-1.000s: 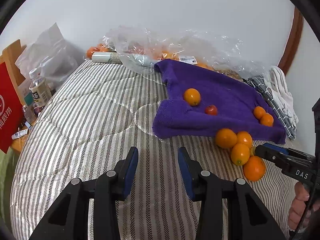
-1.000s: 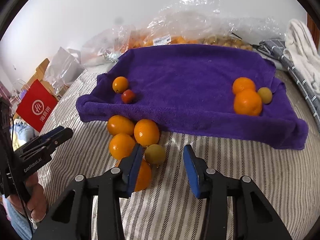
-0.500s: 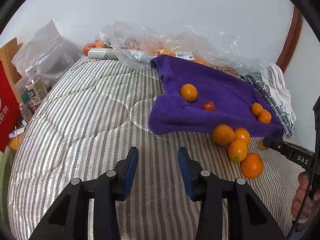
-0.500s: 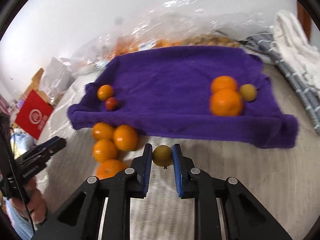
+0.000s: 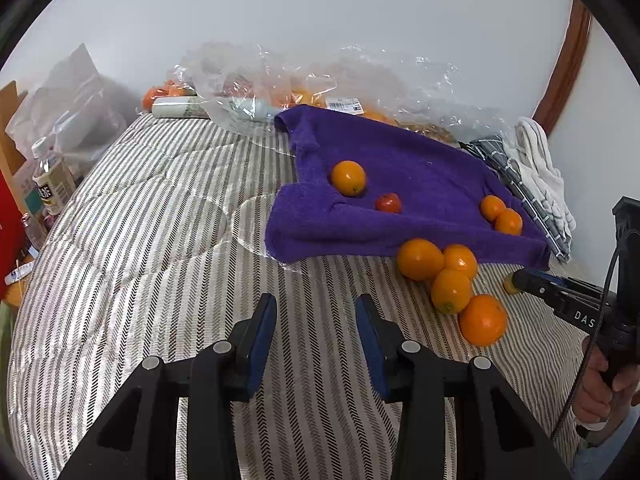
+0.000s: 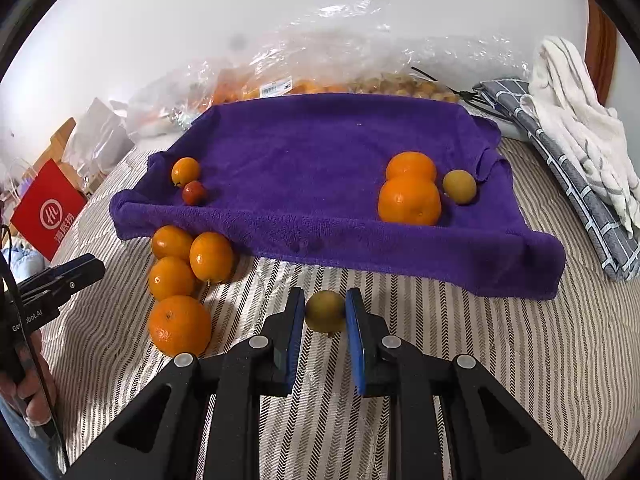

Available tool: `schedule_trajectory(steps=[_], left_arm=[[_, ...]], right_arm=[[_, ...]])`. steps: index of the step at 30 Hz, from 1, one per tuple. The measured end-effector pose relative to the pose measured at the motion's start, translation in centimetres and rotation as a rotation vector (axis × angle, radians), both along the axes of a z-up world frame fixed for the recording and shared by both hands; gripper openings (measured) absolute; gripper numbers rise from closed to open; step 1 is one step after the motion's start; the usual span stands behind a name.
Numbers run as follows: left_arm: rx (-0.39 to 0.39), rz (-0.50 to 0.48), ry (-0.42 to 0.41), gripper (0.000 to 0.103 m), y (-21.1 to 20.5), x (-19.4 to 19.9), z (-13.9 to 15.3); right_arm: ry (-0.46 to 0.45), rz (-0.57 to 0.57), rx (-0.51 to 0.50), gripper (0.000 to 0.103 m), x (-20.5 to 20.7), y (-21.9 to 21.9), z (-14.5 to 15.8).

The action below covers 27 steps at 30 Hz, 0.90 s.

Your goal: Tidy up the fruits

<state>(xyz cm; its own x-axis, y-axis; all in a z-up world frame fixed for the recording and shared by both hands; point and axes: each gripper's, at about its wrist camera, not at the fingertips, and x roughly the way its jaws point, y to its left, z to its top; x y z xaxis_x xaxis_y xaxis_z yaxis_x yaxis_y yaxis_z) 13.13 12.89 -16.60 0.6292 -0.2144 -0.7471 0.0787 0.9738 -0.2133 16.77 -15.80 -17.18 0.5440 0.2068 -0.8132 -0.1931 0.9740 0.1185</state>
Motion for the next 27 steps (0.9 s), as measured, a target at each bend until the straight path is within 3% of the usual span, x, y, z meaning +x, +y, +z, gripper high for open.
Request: schedule_trajectory(steps=[9,15,27], left_arm=[[-0.022,-0.035,0.018,0.039,-0.4,0.0,-0.1],[-0.021,-0.052,0.070,0.039,-0.7,0.5,-0.8],[-0.070,-0.039,0.096,0.039,-0.5,1.1,-0.7]], right_arm=[[0.036,0.024,-0.025,0.026,0.6,0.3,-1.3],[0.001,0.019,-0.051,0.026,0.4,0.2,-1.3],[-0.066,-0.019,-0.060,0.026,0.0,-2.6,-0.1]])
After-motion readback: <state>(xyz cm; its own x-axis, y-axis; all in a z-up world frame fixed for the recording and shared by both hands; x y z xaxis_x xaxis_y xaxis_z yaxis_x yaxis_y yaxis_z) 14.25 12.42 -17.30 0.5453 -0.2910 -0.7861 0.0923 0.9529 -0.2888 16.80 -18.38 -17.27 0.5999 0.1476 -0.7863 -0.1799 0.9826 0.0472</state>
